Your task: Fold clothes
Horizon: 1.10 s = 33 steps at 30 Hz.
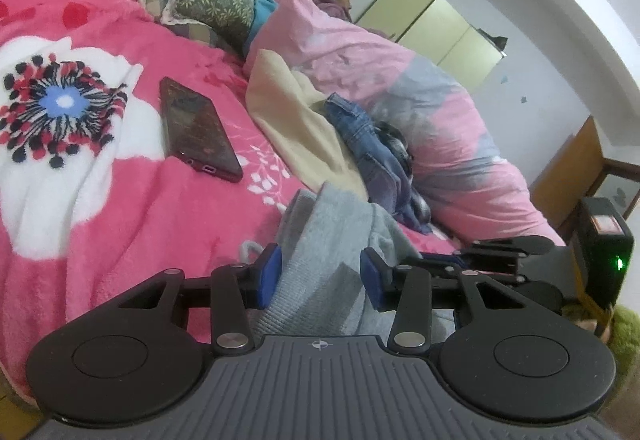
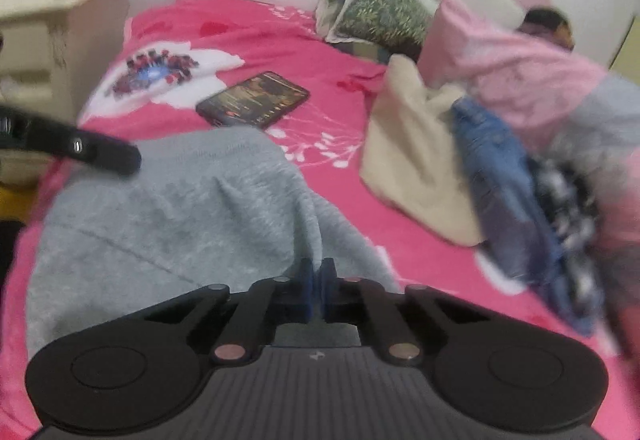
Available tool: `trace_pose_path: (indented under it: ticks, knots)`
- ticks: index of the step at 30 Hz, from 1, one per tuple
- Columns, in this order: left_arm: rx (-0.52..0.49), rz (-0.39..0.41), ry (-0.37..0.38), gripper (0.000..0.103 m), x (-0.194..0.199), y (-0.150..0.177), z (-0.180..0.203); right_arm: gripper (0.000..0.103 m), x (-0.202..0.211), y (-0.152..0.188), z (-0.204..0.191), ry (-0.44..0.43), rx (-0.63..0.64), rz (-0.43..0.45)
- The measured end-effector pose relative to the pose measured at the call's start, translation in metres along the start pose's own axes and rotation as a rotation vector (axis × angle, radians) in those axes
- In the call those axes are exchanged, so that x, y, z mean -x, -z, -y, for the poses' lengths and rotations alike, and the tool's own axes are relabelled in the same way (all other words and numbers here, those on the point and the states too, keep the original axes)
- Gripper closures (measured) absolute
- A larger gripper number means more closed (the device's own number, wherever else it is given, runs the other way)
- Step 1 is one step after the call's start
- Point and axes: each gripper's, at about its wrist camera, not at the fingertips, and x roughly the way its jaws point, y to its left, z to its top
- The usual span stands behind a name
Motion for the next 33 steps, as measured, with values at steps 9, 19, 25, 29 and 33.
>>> trace_pose_path:
  ticks: [9, 19, 25, 29, 33]
  knots:
    - [0.033, 0.016, 0.006, 0.060, -0.003, -0.001, 0.000, 0.102, -0.007, -0.022, -0.009, 0.172, 0.167, 0.035]
    - [0.059, 0.015, -0.048, 0.064, -0.008, 0.000, -0.004, 0.102, -0.036, -0.019, -0.004, 0.192, 0.181, 0.025]
    - [0.032, 0.056, -0.095, 0.061, 0.002, -0.004, 0.005, 0.098, -0.050, -0.013, 0.001, 0.125, 0.116, -0.005]
    - [0.002, 0.125, -0.094, 0.060, 0.012, -0.013, 0.023, 0.054, -0.007, -0.014, 0.031, 0.123, -0.045, 0.076]
    - [-0.042, 0.160, 0.005, 0.060, 0.001, -0.026, 0.058, 0.054, 0.054, 0.014, 0.073, 0.177, -0.254, 0.117]
